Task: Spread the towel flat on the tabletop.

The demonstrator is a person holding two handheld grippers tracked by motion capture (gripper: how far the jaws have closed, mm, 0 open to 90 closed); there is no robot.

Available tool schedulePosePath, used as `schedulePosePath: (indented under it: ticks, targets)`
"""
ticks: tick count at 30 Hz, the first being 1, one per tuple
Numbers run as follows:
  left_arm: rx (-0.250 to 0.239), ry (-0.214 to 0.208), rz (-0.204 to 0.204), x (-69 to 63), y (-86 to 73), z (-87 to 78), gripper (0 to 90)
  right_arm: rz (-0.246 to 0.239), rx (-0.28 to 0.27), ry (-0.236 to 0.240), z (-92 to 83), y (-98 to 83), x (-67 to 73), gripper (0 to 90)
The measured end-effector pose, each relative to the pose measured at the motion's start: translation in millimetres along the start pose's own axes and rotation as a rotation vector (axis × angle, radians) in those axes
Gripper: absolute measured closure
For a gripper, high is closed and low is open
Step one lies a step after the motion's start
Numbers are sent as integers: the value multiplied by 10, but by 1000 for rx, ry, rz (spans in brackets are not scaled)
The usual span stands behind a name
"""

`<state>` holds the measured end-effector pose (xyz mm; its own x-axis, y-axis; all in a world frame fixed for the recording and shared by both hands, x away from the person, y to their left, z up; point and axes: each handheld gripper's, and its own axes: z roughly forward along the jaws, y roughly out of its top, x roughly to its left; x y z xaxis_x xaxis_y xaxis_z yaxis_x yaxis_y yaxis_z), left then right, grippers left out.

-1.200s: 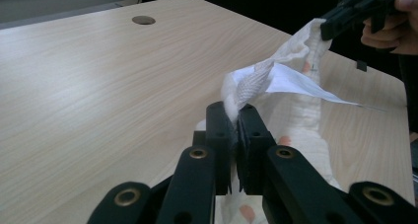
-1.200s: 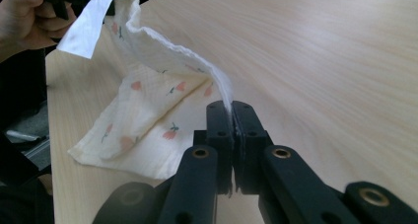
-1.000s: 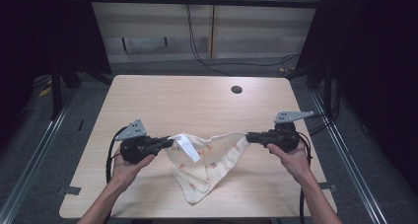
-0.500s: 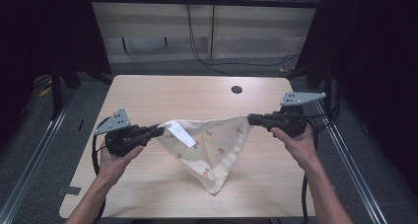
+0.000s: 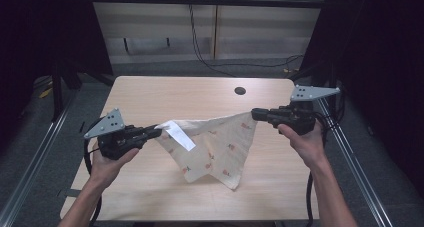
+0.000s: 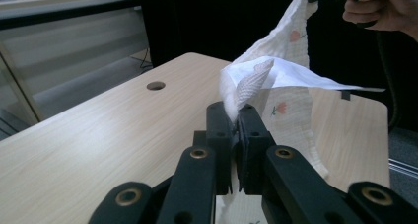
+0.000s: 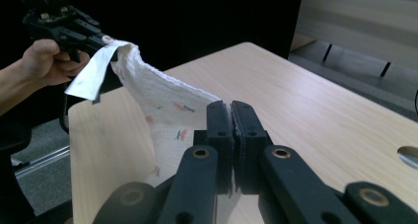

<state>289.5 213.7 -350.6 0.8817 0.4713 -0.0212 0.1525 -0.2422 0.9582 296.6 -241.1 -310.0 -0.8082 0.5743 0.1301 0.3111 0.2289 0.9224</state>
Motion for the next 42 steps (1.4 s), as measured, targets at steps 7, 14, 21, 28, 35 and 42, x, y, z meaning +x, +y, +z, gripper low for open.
schedulePosePath:
  ticks: [7,14,21,28,35,42]
  targets:
    - [-46,-8,20,-101,105,-120,863,-25,-55,-5,-207,62,209,877]
    - [-64,-11,63,-204,263,-249,863,-82,-83,-30,-426,234,487,879]
    - [-94,5,65,-260,361,-473,863,-122,-87,-6,-536,292,775,880]
    - [0,16,25,-82,130,-158,864,-49,-22,-42,-308,76,543,879]
    - [44,6,-11,59,-16,116,864,39,23,-58,-124,-256,223,879]
    - [104,13,-58,129,-246,286,863,67,71,-73,-26,-432,54,879]
